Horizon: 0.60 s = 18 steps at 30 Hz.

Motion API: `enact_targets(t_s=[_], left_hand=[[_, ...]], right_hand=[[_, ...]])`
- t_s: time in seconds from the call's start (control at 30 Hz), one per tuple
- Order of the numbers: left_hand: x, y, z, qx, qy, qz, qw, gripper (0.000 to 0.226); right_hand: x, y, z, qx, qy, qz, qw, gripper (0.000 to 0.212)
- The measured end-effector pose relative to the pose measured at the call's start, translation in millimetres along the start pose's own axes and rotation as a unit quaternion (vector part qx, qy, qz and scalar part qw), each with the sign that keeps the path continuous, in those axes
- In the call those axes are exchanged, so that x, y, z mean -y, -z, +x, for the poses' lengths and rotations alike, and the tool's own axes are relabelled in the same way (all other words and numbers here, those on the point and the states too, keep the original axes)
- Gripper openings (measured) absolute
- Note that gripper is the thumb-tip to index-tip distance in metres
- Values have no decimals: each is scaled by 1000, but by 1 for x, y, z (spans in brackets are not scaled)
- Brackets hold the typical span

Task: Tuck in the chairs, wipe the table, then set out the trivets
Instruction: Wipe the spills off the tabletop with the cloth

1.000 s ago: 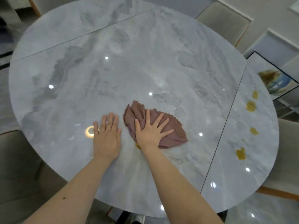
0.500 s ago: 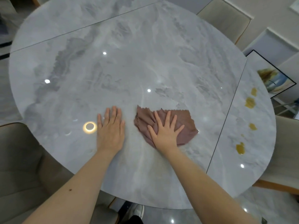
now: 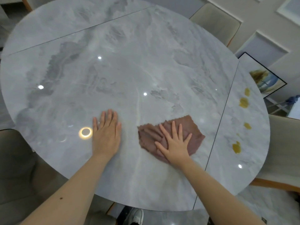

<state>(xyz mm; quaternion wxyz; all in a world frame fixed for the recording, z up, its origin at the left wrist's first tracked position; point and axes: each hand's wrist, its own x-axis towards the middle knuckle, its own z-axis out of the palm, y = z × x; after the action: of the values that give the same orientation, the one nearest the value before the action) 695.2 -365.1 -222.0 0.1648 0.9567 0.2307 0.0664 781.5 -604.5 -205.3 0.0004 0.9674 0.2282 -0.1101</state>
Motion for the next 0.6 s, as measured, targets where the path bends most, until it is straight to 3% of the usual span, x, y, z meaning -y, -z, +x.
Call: enact_targets(t_s=[0.1,0.17,0.27,0.37,0.47,0.6], left_hand=[[0,2,0,-4,12,-40,999,68],[1,3,1,2,26,-90,996,61],[2,10,2,-18,47,-232,971,48],[12,27,-5,-27,59,-372,926,48],[33,31,-25,-19,-3,-245,969,51],[48,25,-51,-37,-21,-116,992,59]], right_hand=[[38,6,48,-18,-53,29,998,69],[79,4,61,-25,-41,36,998,73],[118,-6,30,-35,54,30,997,75],[102,-20,-31,-35,155,17,987,70],[50,-18,-56,-6,172,-6,985,70],[27,-5,-22,7,11,4,1000,79]])
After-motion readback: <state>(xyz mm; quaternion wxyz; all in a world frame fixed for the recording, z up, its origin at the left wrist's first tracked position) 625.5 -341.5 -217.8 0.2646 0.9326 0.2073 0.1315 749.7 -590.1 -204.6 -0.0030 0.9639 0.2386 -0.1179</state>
